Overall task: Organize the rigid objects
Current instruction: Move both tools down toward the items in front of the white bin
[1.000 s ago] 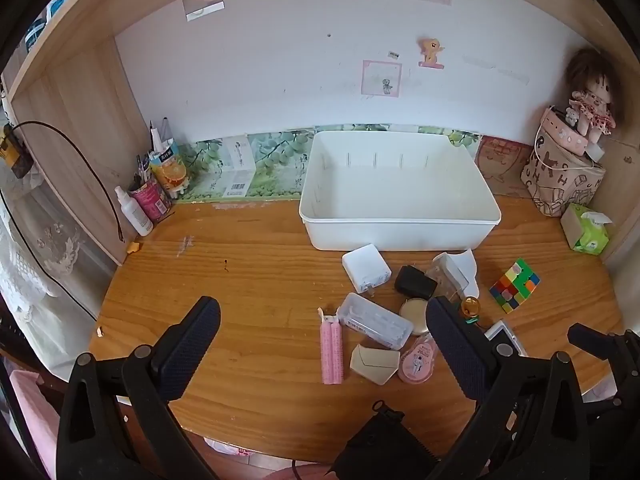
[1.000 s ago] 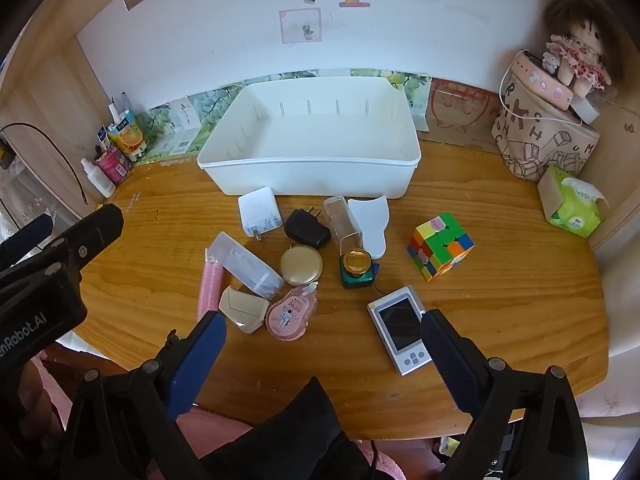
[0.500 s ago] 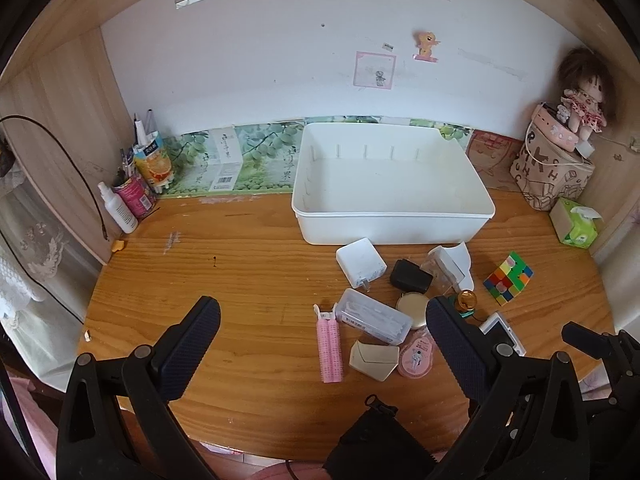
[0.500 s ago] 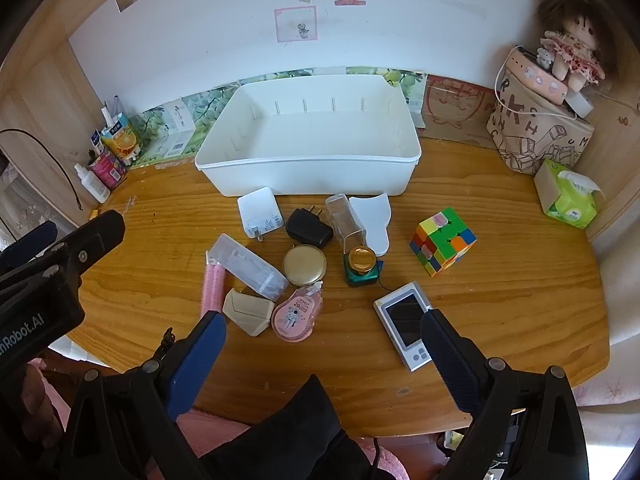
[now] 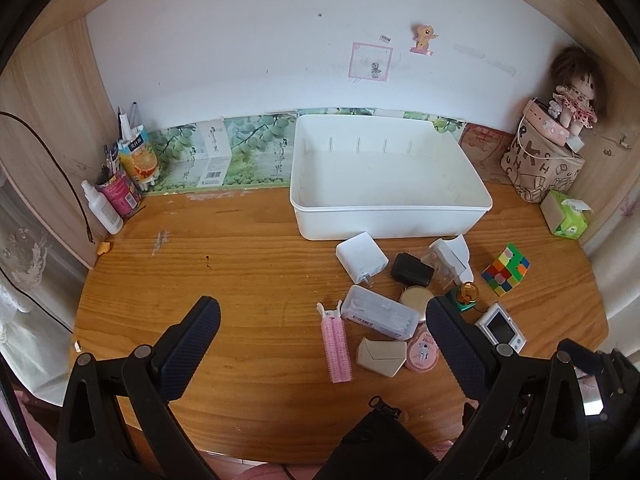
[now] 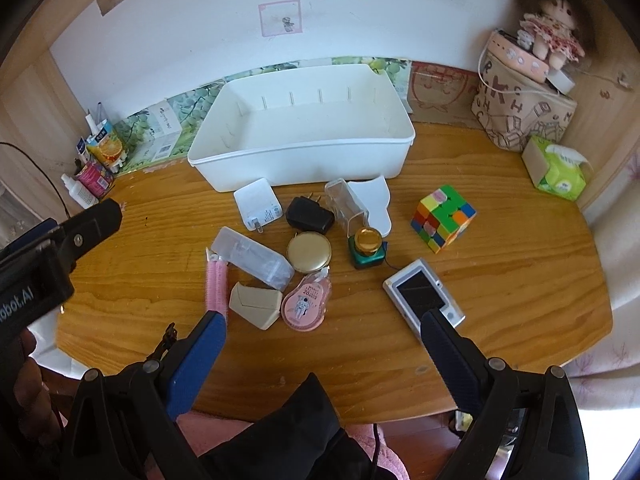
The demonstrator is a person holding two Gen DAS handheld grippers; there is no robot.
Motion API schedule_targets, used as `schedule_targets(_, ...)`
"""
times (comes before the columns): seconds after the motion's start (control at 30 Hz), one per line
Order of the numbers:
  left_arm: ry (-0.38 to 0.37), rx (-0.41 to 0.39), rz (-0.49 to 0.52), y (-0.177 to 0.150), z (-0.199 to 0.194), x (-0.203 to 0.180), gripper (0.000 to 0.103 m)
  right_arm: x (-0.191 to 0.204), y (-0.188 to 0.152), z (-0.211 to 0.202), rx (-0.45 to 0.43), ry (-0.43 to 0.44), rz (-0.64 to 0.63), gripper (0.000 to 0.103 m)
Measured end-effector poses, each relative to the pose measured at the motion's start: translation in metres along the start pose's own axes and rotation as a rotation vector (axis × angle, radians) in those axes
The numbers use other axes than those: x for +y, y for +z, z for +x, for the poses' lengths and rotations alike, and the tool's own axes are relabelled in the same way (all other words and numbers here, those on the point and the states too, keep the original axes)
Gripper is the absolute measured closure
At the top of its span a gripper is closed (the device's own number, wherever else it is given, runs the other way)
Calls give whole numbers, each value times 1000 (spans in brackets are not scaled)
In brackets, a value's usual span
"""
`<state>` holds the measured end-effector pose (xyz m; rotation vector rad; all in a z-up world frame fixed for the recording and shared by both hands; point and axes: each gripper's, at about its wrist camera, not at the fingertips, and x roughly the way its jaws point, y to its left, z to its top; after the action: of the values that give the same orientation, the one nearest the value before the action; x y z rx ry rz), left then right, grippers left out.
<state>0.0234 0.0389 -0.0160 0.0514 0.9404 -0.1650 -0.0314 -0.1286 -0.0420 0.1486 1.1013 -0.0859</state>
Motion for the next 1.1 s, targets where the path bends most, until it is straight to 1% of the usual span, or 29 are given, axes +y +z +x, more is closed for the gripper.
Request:
schedule_targets(0.23,-36,47,36,-7,8,-8,1,-2,-15,1,49,-21,50,4)
schedule_targets(0.43,-59,125,54,-15,20,-22,1,-15,-29,5,107,-36,109,4)
schedule_targets(0.63,-41,189,42,-20,31,-31,1,-29,-37,16,157,-27,127,4)
schedule_targets(0.77,-21,240,29,-23,41,-40,1,-40,-39,26,215,-12,126,4)
schedule_targets(0.93,-4,324,-17,-25,56,-51,1,-60,-34,35,257,-7,120,4)
schedule_targets(1.03,4,380,-70,-28,65,-54,1,-70,-28,42,292,3,97,4)
schedule_targets(1.1,8,428,-129,-31,75,-53,1,-75,-24,46,308,13,76,4)
